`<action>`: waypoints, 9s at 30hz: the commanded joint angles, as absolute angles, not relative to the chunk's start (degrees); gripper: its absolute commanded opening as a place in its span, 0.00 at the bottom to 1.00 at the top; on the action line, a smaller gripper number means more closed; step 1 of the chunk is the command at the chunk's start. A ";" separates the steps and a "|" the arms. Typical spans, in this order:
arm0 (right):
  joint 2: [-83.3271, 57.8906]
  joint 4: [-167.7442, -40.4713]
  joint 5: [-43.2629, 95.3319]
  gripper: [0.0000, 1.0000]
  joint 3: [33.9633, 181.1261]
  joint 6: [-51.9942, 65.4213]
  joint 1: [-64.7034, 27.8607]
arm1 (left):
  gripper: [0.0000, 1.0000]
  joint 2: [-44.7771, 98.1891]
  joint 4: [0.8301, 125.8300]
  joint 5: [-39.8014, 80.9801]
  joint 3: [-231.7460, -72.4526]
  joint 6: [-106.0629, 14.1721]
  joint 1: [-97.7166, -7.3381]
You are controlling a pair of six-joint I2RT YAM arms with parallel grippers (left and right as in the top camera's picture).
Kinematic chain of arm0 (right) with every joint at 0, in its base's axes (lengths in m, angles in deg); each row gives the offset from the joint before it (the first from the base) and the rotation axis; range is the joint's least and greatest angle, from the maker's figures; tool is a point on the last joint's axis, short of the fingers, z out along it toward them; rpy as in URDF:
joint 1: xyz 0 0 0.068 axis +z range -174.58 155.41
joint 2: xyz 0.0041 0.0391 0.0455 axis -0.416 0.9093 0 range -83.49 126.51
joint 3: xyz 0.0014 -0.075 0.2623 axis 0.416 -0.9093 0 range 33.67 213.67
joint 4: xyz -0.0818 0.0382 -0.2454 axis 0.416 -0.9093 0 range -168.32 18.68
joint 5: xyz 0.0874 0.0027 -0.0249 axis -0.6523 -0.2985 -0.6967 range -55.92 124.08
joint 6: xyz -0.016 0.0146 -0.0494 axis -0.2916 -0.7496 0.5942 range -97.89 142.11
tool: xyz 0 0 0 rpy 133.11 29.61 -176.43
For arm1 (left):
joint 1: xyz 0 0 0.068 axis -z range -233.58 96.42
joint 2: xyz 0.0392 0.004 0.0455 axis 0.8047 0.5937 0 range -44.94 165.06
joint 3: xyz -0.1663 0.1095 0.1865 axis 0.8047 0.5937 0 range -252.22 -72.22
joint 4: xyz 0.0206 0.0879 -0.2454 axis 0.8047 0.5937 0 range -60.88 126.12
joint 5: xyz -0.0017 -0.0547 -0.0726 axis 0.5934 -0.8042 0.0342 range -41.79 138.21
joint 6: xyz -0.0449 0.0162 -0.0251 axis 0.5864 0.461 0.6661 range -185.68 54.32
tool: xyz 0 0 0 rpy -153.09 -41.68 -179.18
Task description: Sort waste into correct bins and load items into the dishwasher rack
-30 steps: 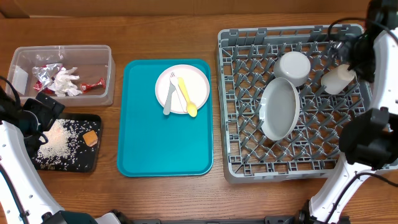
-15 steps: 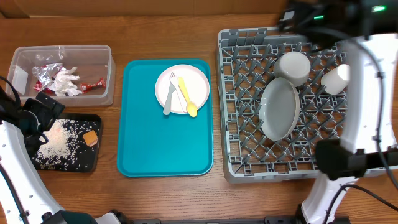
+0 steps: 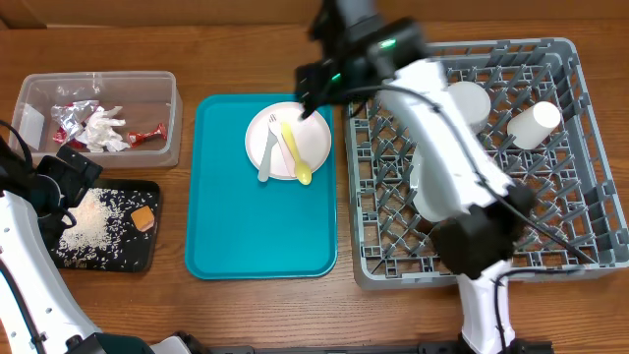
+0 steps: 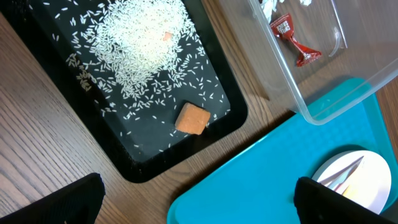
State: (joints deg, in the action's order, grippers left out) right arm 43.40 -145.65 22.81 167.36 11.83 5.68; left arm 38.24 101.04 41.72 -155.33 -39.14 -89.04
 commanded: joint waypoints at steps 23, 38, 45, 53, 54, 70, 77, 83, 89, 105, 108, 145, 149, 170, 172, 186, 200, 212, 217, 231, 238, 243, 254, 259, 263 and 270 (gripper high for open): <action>61.32 -140.73 31.88 0.64 162.29 10.12 12.39 | 1.00 38.43 100.85 41.55 -154.96 -40.40 -89.19; 61.54 -139.88 31.92 0.36 162.31 10.12 12.32 | 1.00 38.41 100.85 41.55 -154.98 -40.38 -89.19; 61.43 -141.04 31.92 0.30 163.38 10.15 12.04 | 1.00 38.41 100.85 41.55 -154.98 -40.40 -89.19; 61.39 -142.67 32.17 0.25 165.67 10.17 11.60 | 1.00 38.43 100.85 41.55 -154.98 -40.38 -89.19; 61.39 -142.87 32.34 0.23 165.83 10.15 11.47 | 1.00 38.43 100.85 41.55 -154.96 -40.40 -89.19; 60.03 -143.83 32.76 0.04 165.87 10.10 10.97 | 1.00 38.43 100.85 41.55 -154.98 -40.38 -89.19; 57.15 -143.83 32.78 0.04 165.94 10.10 10.97 | 1.00 38.41 100.85 41.55 -154.98 -40.40 -89.19; 53.08 -143.79 32.78 0.04 165.94 10.08 10.77 | 1.00 38.41 100.83 41.55 -154.96 -40.40 -89.19; 49.04 -144.10 33.15 0.04 166.88 9.64 9.06 | 1.00 38.41 100.85 41.55 -154.96 -40.40 -89.19; 44.89 -148.27 36.76 0.04 166.81 7.54 -3.85 | 1.00 38.43 100.85 41.55 -154.98 -40.40 -89.19; 44.89 -148.20 36.36 0.09 166.44 9.07 -4.09 | 1.00 38.41 100.85 41.55 -154.98 -40.40 -89.19; 50.57 -140.99 31.40 0.89 164.10 12.46 8.08 | 1.00 38.41 100.85 41.55 -154.98 -40.40 -89.19; 53.58 -140.84 31.40 0.86 164.10 13.21 9.44 | 1.00 38.41 100.85 41.55 -154.98 -40.40 -89.19; 61.98 -139.66 30.53 0.72 161.89 13.16 11.71 | 1.00 38.43 100.85 41.55 -154.96 -40.40 -89.19; 62.00 -138.83 30.31 0.71 160.67 13.16 12.15 | 1.00 38.41 100.85 41.55 -154.98 -40.40 -89.19; 62.00 -135.42 34.46 0.39 155.88 12.27 14.46 | 1.00 38.43 100.85 41.55 -154.96 -40.40 -89.19; 61.87 -136.77 34.48 0.06 159.16 12.29 14.24 | 1.00 38.43 100.85 41.55 -154.96 -40.40 -89.19; 61.48 -147.88 37.06 0.04 175.12 12.02 13.46 | 1.00 38.41 100.85 41.55 -154.96 -40.40 -89.19; 60.40 -152.38 37.06 0.04 181.65 11.63 10.55 | 1.00 38.43 100.85 41.55 -154.98 -40.38 -89.19; 57.52 -162.17 37.21 0.04 186.74 11.70 -3.68 | 1.00 38.41 100.85 41.55 -154.98 -40.40 -89.19; 57.54 -162.28 36.86 0.04 186.63 11.72 -5.01 | 1.00 38.41 100.85 41.55 -154.98 -40.40 -89.19; 57.63 -162.56 36.82 0.12 186.63 11.70 -4.44 | 1.00 38.41 100.85 41.55 -154.98 -40.40 -89.19; 57.48 -162.61 36.36 0.55 186.81 10.23 -4.27 | 1.00 38.41 100.85 41.55 -154.98 -40.40 -89.19; 55.55 -162.04 31.79 0.59 186.81 10.15 -2.15 | 1.00 38.41 100.85 41.55 -154.98 -40.40 -89.19; 55.16 -161.06 28.08 1.00 186.79 9.93 1.26 | 1.00 38.41 100.85 41.55 -154.98 -40.40 -89.19; 56.71 -157.73 27.27 1.00 186.59 -2.93 8.19 | 1.00 38.43 100.85 41.55 -154.96 -40.38 -89.19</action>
State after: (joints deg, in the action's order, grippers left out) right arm 58.66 -158.72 28.49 184.86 4.44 5.57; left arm 38.24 101.07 41.72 -155.29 -39.14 -89.04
